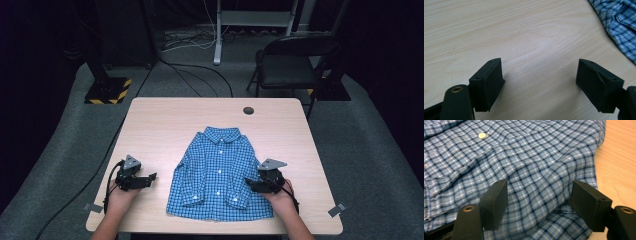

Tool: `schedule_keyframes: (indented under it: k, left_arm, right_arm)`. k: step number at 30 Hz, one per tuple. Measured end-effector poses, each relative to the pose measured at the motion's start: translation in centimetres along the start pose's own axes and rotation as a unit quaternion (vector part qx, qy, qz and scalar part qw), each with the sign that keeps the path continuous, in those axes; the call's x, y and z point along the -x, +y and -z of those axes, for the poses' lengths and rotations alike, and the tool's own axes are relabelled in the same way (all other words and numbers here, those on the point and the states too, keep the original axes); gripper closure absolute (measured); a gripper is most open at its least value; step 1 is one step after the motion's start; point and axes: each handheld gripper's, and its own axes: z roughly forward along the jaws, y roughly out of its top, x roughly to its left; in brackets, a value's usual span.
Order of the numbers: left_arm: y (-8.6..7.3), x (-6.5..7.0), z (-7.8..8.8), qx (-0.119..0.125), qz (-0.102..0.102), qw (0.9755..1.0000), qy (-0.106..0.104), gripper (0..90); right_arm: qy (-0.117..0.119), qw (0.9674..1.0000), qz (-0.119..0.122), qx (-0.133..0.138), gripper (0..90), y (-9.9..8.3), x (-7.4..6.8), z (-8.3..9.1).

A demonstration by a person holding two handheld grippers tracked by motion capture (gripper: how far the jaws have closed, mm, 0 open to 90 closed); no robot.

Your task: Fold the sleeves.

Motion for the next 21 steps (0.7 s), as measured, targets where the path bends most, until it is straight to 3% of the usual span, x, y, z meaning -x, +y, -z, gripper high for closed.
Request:
schedule_keyframes:
  k: [9, 21]
  left_arm:
    - [0.1, 0.1, -0.1, -0.001, -0.004, 1.0000, -0.003, 21.4]
    - [1.0, 1.0, -0.8, 0.005, -0.023, 0.9995, -0.021, 19.8]
  right_arm:
    - [-0.008, 0.9994, -0.025, 0.022, 26.5, -0.2, 0.6, 0.8]
    - [-0.012, 0.9991, -0.027, 0.029, 21.3, -0.8, 0.6, 1.6]
